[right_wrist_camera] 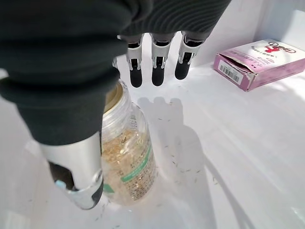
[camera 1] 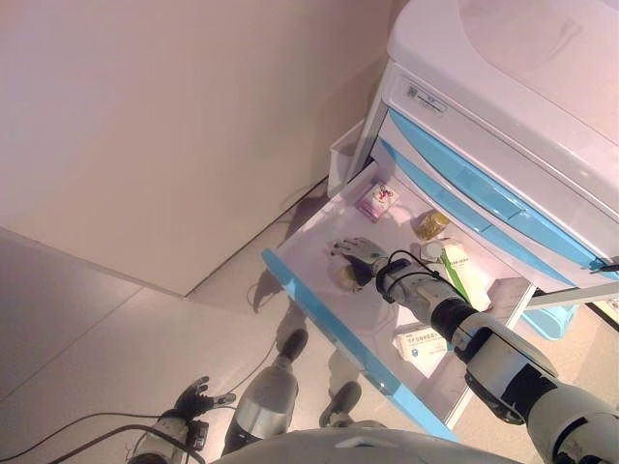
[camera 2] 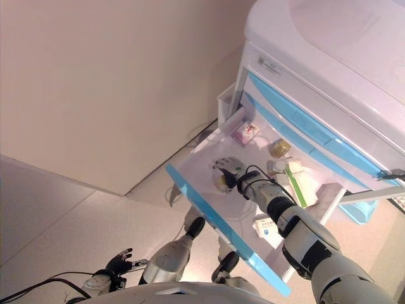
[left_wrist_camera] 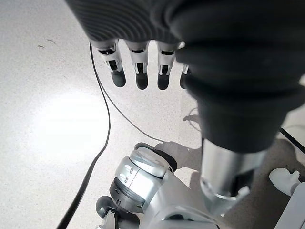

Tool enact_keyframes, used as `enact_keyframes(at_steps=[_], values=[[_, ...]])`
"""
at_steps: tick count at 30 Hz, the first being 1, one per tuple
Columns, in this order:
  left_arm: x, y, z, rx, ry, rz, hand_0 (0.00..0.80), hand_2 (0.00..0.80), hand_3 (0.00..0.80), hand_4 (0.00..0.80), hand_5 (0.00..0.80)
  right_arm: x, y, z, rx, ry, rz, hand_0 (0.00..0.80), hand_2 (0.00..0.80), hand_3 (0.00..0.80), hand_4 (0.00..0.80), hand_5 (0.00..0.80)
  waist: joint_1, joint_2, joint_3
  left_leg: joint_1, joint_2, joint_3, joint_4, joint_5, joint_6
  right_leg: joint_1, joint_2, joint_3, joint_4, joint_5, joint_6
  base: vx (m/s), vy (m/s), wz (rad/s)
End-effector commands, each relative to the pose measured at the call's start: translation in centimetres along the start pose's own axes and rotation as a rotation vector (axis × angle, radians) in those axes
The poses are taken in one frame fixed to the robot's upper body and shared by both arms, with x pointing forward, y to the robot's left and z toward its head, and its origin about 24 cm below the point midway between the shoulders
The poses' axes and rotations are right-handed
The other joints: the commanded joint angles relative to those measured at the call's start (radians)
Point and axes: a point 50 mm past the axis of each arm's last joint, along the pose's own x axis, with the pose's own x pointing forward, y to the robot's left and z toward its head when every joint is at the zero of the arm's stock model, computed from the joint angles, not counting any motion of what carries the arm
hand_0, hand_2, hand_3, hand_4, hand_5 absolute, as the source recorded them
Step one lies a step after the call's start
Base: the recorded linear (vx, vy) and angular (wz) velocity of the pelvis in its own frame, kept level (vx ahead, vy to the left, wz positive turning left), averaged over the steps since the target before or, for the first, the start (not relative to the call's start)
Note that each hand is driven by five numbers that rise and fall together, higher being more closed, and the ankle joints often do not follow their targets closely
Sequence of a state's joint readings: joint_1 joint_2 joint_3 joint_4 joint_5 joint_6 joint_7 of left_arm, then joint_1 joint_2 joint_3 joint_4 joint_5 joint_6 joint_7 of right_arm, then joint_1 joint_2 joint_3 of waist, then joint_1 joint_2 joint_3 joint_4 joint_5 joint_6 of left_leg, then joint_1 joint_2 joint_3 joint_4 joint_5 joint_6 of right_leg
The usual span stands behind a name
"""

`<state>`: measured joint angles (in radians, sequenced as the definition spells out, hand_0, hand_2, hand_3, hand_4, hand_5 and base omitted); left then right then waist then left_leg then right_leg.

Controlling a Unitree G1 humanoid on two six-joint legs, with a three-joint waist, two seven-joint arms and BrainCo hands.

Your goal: Open the drawer and pick up the medicine

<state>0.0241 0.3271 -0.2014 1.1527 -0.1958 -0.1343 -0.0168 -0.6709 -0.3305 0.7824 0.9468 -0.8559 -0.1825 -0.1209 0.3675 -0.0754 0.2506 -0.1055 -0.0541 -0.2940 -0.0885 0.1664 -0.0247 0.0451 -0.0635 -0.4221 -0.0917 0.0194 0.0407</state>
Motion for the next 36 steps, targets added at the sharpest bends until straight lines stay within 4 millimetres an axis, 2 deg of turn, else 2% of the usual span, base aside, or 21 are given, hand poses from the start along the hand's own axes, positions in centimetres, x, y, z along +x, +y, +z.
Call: enact_keyframes(at_steps=[1,10,11,15,23,26,27,28,30,36], values=[[-0.2,0.0,-0.7,0.068,0.016,-0.018,0.000,0.000,0.000,0.000,0.000,0.7,-1.9,0.8,-0.067,-0.048,-0.029,0.000,0.000,0.000,0.000,0.000,0.011,0.006,-0.006,0.014,-0.026,0.032,0.003,-0.097,0.013,0.001,-0.018,0.014,0.056,-0.039,0.025,0.000,0.000,0.00],[-0.1,0.1,-0.4,0.078,0.010,-0.017,0.000,0.000,0.000,0.000,0.000,0.7,-1.1,0.8,-0.070,-0.042,0.015,0.000,0.000,0.000,0.000,0.000,0.014,0.003,-0.004,0.015,-0.024,0.032,0.003,-0.097,0.013,0.002,-0.017,0.012,0.058,-0.042,0.024,0.000,0.000,0.00],[-0.1,0.1,-0.4,0.080,0.010,-0.016,0.000,0.000,0.000,0.000,0.000,0.7,-1.1,0.9,-0.071,-0.044,0.016,0.063,0.063,0.063,0.063,0.063,0.014,0.002,-0.004,0.015,-0.024,0.032,0.003,-0.097,0.013,0.002,-0.016,0.012,0.059,-0.042,0.024,0.000,0.000,0.00],[-0.1,0.1,-0.3,0.083,0.010,-0.016,0.000,0.000,0.000,0.000,0.000,0.7,-1.1,0.9,-0.070,-0.049,0.019,0.144,0.144,0.144,0.144,0.144,0.015,0.002,-0.003,0.015,-0.022,0.034,0.003,-0.097,0.012,0.004,-0.017,0.010,0.058,-0.042,0.024,0.000,0.000,0.00],[0.0,0.2,-0.1,0.089,0.003,-0.012,0.000,0.000,0.000,0.000,0.000,0.7,-1.0,1.5,-0.072,-0.085,0.026,0.082,0.082,0.082,0.082,0.082,0.015,-0.003,0.000,0.016,-0.021,0.036,0.004,-0.098,0.012,0.004,-0.016,0.009,0.059,-0.043,0.023,0.000,0.000,0.00],[0.0,0.2,-0.1,0.093,0.003,-0.014,0.000,0.000,0.000,0.000,0.000,0.6,-0.7,1.4,-0.072,-0.088,0.031,0.113,0.113,0.113,0.113,0.113,0.015,-0.003,0.000,0.018,-0.021,0.036,0.004,-0.099,0.012,0.006,-0.016,0.008,0.059,-0.043,0.023,0.000,0.000,0.00],[0.0,0.2,-0.1,0.094,0.004,-0.014,0.000,0.000,0.000,0.000,0.000,0.6,-0.7,1.4,-0.071,-0.087,0.031,0.154,0.154,0.154,0.154,0.154,0.015,-0.003,-0.001,0.018,-0.021,0.036,0.004,-0.099,0.012,0.006,-0.015,0.008,0.059,-0.043,0.023,0.000,0.000,0.00],[-0.1,0.2,-0.2,0.096,0.004,-0.014,0.000,0.000,0.000,0.000,0.000,0.6,-0.7,1.5,-0.067,-0.087,0.030,0.235,0.235,0.235,0.235,0.235,0.016,-0.004,-0.001,0.018,-0.022,0.035,0.004,-0.099,0.012,0.006,-0.015,0.008,0.059,-0.043,0.024,0.000,0.000,0.00],[-0.1,0.3,-0.1,0.099,0.005,-0.014,0.000,0.000,0.000,0.000,0.000,0.6,-0.7,1.5,-0.065,-0.089,0.027,0.508,0.508,0.508,0.508,0.508,0.017,-0.005,-0.002,0.018,-0.022,0.034,0.005,-0.100,0.012,0.007,-0.015,0.007,0.060,-0.044,0.024,0.000,0.000,0.00],[-0.1,0.2,-0.2,0.101,0.007,-0.014,0.000,0.000,0.000,0.000,0.000,0.5,-0.5,1.7,-0.062,-0.100,0.024,0.800,0.800,0.800,0.800,0.800,0.014,-0.007,-0.005,0.020,-0.021,0.036,0.006,-0.101,0.012,0.009,-0.016,0.006,0.060,-0.044,0.024,0.000,0.000,0.00]])
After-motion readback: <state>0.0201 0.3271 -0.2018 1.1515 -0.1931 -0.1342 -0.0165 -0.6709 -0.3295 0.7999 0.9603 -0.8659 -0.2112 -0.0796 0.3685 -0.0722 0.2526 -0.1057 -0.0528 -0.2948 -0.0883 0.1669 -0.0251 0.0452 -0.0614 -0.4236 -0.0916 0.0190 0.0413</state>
